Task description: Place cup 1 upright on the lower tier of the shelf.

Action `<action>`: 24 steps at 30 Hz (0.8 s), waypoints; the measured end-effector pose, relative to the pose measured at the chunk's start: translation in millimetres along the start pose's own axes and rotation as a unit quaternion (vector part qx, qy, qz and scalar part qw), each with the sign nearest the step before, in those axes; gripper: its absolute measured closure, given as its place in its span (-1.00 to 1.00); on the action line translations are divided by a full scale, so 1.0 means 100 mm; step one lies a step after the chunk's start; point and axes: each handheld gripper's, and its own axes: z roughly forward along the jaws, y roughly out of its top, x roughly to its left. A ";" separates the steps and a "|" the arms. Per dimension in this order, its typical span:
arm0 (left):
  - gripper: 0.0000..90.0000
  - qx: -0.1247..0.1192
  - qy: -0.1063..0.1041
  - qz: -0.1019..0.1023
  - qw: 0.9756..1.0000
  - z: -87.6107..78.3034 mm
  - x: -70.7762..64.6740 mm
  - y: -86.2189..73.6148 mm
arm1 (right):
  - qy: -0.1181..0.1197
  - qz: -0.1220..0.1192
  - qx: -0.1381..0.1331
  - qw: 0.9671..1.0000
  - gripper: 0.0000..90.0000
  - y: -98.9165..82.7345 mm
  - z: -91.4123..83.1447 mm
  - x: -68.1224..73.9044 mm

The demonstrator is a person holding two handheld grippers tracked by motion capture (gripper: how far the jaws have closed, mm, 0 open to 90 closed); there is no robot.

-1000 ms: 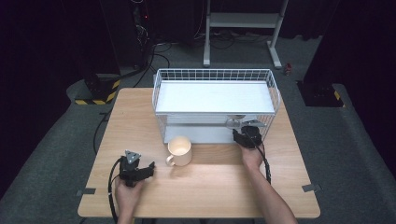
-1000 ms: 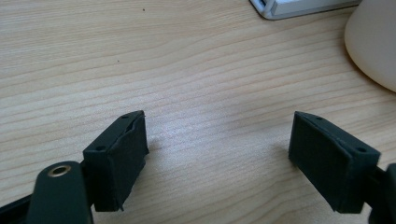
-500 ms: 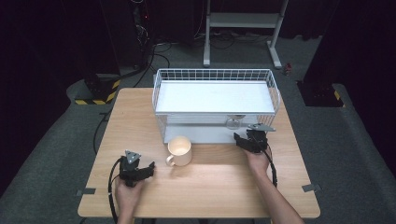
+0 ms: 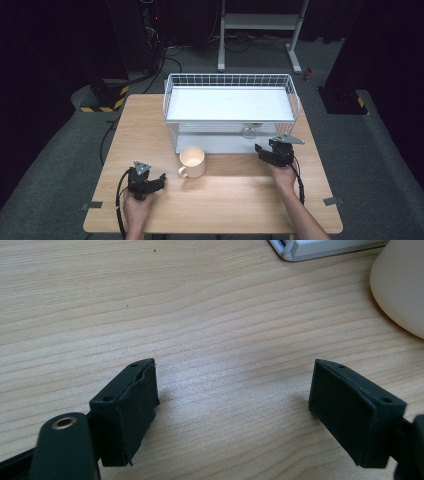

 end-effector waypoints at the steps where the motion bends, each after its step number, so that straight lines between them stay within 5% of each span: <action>1: -0.56 0.001 0.000 0.000 1.000 0.00 0.00 0.00 | 0.002 0.004 -0.002 1.000 -0.22 -0.01 -0.01 -0.01; 24: -0.56 0.001 0.003 -0.002 1.000 -0.01 0.00 0.00 | 0.013 0.003 -0.035 0.999 -0.25 -0.19 -0.41 -0.13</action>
